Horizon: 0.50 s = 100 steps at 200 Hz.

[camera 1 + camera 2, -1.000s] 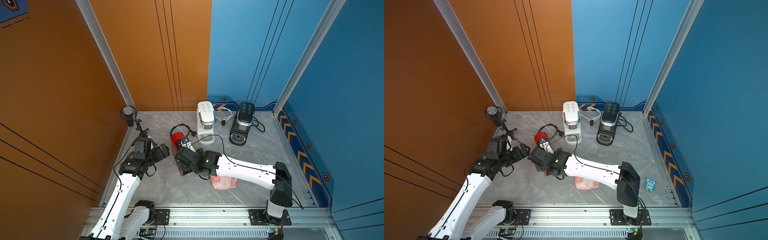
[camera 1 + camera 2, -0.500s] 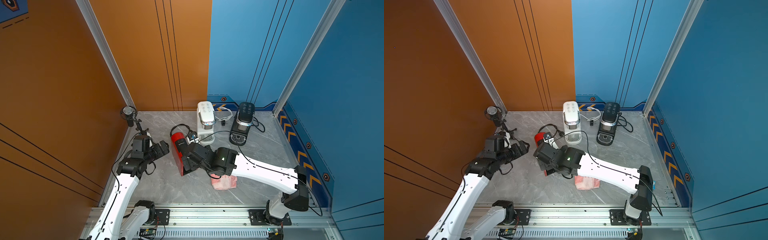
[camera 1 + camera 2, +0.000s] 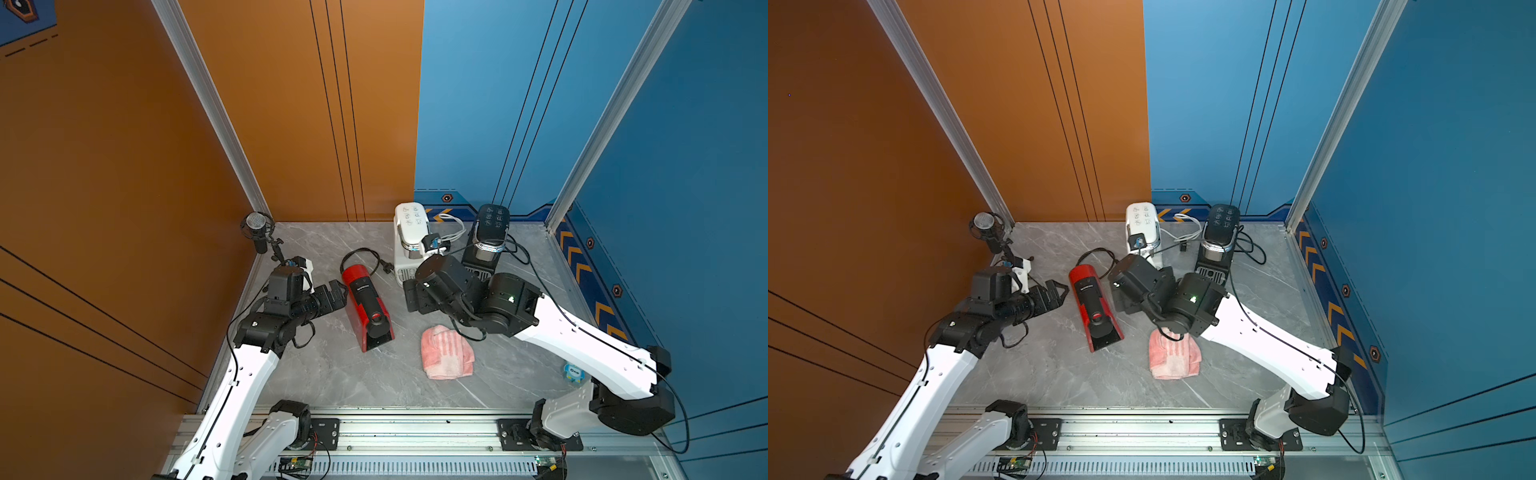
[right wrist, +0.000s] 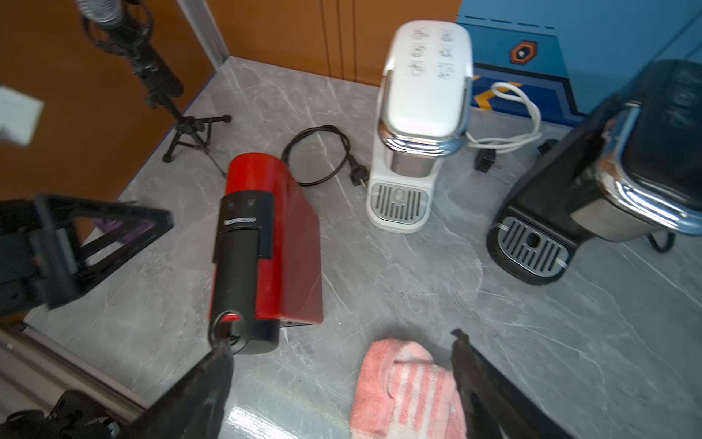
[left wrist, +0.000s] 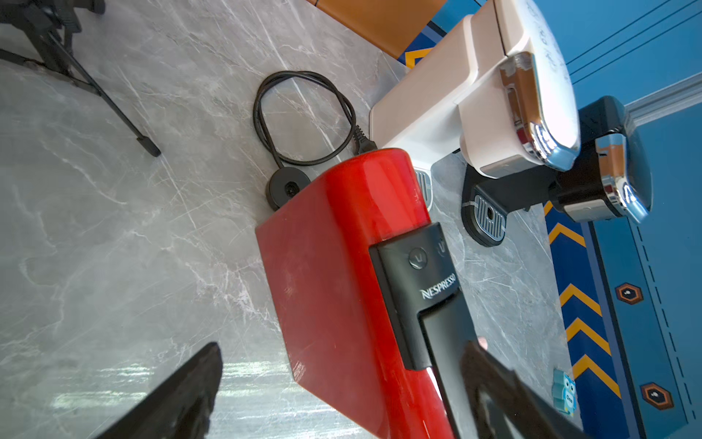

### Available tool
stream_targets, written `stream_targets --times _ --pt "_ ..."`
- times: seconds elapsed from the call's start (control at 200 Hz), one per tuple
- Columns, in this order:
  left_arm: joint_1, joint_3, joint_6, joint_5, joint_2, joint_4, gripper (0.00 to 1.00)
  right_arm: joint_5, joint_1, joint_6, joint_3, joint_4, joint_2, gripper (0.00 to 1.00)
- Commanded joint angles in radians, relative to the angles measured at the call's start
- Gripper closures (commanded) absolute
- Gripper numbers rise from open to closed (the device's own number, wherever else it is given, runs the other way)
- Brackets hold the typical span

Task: Wipe the surface of a coffee machine
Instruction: Move the coffee machine to the center of the board, then pick up the cleaning item at the center of the board.

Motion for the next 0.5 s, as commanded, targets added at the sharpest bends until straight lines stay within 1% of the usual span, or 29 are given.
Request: stream_targets --times 0.0,0.075,0.195,0.26,0.28,0.385,0.44,0.495 --pt "-0.018 0.008 0.037 0.046 -0.040 -0.007 0.01 -0.079 -0.147 0.015 -0.084 -0.051 -0.076 0.16" --pt "-0.029 0.013 0.048 0.059 -0.046 -0.007 0.01 -0.110 -0.219 0.022 -0.157 -0.037 -0.114 0.18" --pt "-0.047 0.018 0.033 0.057 -0.037 -0.006 0.01 -0.193 -0.296 0.044 -0.281 -0.025 -0.153 0.18" --pt "-0.056 0.014 0.024 0.058 -0.027 -0.005 0.01 -0.200 -0.306 0.051 -0.357 -0.025 -0.171 0.18" --pt "-0.060 0.013 0.018 0.057 -0.027 -0.006 0.01 -0.199 -0.340 0.055 -0.384 -0.025 -0.178 0.18" --pt "-0.075 0.008 -0.003 0.045 -0.031 -0.004 0.01 -0.233 -0.374 0.080 -0.505 -0.006 -0.215 0.19" --pt "-0.078 0.008 0.000 0.046 -0.034 -0.004 0.01 -0.249 -0.382 0.113 -0.565 0.016 -0.230 0.23" --pt "-0.079 0.007 -0.004 0.043 -0.032 -0.003 0.01 -0.285 -0.373 0.141 -0.626 0.059 -0.237 0.25"
